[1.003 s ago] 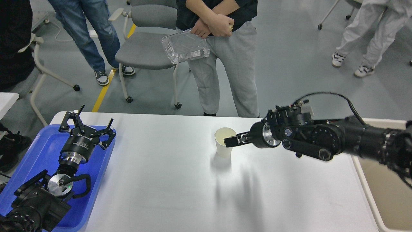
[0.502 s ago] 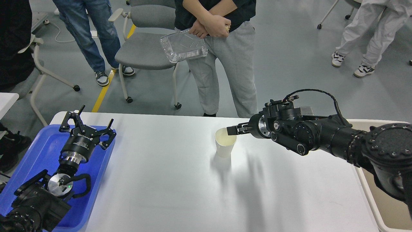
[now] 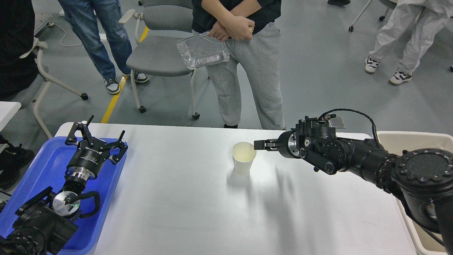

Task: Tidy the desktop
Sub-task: 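Position the right gripper at the cup rim and close on it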

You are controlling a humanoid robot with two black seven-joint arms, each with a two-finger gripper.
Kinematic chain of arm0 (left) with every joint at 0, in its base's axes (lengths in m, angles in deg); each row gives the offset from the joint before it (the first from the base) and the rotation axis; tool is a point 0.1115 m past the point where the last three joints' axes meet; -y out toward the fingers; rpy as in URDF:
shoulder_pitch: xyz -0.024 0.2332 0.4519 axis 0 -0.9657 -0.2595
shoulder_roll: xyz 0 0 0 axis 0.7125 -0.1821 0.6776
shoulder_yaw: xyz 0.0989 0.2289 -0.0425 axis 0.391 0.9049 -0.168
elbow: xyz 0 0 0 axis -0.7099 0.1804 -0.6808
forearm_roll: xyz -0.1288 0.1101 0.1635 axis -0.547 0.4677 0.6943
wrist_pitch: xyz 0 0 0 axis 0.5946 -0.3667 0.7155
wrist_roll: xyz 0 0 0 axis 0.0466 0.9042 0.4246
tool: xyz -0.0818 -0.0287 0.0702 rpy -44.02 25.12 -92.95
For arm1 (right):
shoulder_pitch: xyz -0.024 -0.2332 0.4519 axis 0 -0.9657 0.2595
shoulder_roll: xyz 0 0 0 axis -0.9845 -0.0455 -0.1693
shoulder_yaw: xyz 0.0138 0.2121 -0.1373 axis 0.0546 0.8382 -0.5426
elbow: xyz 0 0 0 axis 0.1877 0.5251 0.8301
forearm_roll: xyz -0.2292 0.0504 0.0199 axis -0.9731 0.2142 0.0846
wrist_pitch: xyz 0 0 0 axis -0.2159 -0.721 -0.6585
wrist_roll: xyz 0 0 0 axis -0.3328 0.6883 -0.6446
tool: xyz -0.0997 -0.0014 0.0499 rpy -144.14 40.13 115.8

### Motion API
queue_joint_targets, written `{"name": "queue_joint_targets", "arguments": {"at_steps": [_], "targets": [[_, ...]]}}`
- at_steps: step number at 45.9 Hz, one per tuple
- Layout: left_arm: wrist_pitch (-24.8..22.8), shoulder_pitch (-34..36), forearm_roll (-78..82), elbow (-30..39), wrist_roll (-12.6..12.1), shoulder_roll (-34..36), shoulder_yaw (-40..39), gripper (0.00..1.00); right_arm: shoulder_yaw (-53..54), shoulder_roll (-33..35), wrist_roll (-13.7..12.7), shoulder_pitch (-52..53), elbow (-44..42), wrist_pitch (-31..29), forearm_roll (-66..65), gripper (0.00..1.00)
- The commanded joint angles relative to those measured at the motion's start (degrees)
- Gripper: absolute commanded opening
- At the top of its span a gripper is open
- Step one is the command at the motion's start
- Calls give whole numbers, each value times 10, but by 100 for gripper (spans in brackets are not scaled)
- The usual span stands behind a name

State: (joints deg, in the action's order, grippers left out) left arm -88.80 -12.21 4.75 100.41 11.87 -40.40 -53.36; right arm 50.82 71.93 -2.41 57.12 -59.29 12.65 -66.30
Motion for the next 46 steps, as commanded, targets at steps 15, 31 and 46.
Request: {"name": "queue_joint_targets", "arguments": {"at_steps": [15, 31, 46], "targets": [[0, 1, 1, 0, 0, 0, 0, 100, 24, -1, 2, 10, 39, -3, 13, 95], [0, 1, 1, 0, 0, 0, 0, 100, 14, -1, 1, -27, 43, 8, -10, 49], [0, 1, 1, 0, 0, 0, 0, 100, 13, -1, 1, -21, 44, 17, -32, 0]]}}
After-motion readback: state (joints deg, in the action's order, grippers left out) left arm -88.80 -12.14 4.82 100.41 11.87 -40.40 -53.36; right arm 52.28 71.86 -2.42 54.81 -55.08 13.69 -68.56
